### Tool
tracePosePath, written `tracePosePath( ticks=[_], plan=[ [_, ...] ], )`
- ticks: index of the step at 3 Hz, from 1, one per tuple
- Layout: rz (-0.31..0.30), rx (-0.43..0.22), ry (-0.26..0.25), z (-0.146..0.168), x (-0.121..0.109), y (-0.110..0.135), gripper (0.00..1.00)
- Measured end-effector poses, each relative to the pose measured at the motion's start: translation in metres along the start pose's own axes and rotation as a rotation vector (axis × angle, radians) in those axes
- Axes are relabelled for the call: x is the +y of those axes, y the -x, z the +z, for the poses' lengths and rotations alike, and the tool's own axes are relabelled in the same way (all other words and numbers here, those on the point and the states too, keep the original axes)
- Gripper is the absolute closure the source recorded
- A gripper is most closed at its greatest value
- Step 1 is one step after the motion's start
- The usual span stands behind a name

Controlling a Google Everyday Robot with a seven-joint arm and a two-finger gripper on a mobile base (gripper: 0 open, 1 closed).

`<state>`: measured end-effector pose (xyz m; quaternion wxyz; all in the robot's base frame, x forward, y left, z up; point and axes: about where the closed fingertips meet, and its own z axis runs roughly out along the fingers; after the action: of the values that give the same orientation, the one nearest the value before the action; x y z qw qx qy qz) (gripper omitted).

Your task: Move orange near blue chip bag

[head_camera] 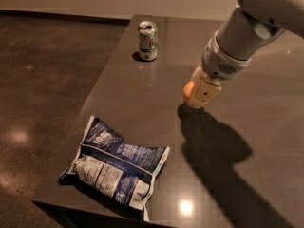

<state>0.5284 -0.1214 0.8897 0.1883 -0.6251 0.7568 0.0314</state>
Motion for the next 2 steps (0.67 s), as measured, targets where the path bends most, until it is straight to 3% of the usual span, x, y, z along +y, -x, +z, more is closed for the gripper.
tracePosePath(
  ticks=[1,2],
  plan=[
    [-0.152,-0.057,0.086,0.001,0.042,0.042,1.00],
    [-0.255,-0.083,0.144,0.008,0.068,0.065,1.00]
  ],
)
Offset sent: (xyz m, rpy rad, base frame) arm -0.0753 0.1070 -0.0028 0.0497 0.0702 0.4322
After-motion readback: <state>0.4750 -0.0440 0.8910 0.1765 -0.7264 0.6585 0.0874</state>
